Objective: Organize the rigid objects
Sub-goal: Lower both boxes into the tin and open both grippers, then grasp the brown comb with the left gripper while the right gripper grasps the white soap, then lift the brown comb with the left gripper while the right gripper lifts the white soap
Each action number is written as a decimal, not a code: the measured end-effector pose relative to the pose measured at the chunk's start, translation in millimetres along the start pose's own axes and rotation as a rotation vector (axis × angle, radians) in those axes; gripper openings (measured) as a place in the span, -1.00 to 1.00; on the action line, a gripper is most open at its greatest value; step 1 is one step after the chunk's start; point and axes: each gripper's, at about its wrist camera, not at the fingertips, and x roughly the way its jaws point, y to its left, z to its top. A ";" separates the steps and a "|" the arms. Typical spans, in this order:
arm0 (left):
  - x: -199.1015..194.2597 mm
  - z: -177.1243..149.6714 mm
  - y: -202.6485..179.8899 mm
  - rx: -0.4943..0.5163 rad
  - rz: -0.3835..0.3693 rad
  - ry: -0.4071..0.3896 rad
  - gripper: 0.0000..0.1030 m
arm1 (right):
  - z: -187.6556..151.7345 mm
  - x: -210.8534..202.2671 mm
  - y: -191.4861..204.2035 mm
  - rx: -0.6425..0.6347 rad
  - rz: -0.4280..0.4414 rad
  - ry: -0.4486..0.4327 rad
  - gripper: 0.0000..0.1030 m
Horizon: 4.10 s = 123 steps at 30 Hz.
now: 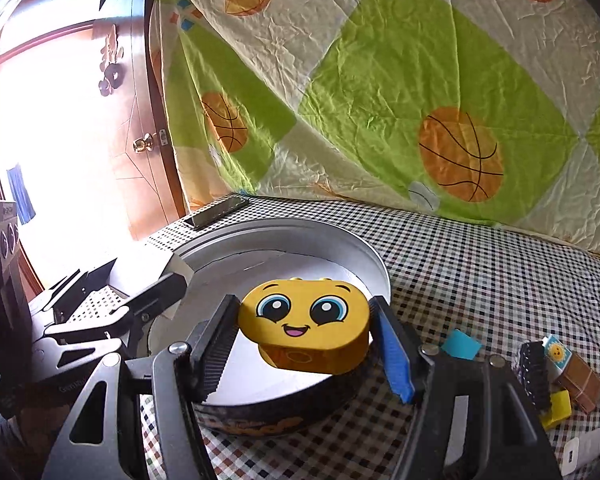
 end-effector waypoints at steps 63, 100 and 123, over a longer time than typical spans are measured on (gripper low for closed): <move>-13.7 -18.3 -164.0 0.127 -0.203 0.108 0.99 | -103.0 -139.9 -184.4 0.290 -0.490 0.010 0.68; 41.2 -57.0 -236.4 0.267 -0.372 0.435 0.17 | -118.5 -95.0 -202.6 0.252 -0.480 0.276 0.27; 28.2 -52.1 -223.0 0.202 -0.381 0.331 -0.54 | -119.8 -110.3 -208.5 0.323 -0.458 0.198 0.28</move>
